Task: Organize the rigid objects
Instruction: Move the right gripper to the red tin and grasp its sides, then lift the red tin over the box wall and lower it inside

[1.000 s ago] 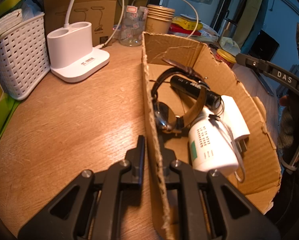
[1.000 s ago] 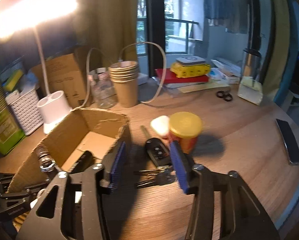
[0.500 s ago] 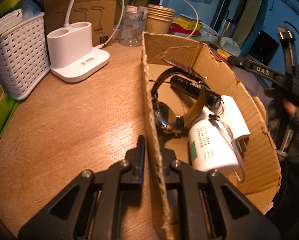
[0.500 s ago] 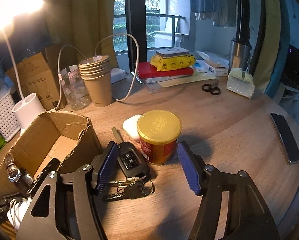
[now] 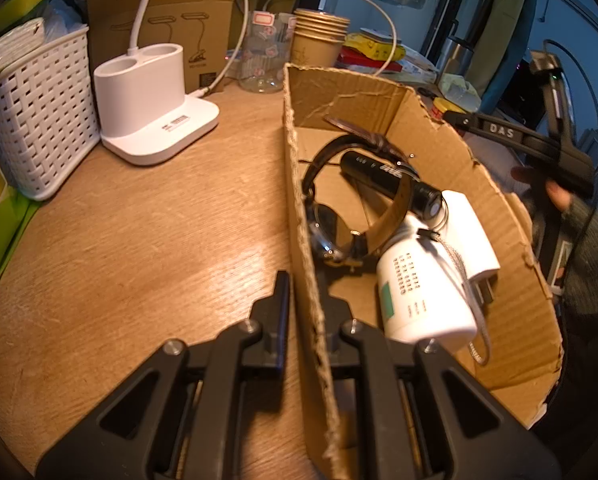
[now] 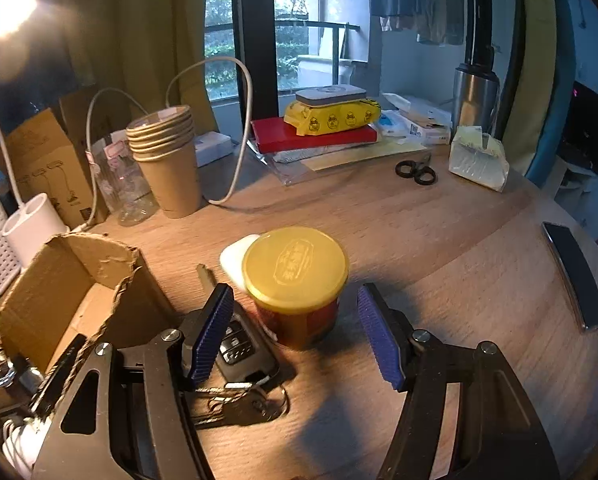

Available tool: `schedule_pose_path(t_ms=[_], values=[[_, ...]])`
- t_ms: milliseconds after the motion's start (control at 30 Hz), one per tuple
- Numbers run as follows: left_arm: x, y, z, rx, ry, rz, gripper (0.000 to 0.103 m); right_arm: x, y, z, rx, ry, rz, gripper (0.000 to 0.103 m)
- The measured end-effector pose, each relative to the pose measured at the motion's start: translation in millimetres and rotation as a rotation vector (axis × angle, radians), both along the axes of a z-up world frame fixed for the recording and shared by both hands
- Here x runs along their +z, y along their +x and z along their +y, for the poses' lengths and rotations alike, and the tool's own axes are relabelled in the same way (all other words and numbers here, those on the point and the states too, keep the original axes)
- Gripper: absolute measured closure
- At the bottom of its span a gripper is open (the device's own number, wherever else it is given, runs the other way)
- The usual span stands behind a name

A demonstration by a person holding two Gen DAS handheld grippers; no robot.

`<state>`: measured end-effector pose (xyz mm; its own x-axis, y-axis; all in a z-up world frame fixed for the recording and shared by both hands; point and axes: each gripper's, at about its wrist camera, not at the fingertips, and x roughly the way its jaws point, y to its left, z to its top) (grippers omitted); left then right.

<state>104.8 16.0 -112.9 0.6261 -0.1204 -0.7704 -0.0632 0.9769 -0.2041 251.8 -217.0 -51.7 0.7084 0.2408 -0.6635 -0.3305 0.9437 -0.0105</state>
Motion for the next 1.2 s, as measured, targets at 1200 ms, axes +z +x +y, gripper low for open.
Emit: schedule_pose_path(t_ms=[1200], values=[[0, 0, 0, 0.0, 0.0, 0.0, 0.091, 3, 5, -4, -0.053, 0.009, -0.053, 0.046]])
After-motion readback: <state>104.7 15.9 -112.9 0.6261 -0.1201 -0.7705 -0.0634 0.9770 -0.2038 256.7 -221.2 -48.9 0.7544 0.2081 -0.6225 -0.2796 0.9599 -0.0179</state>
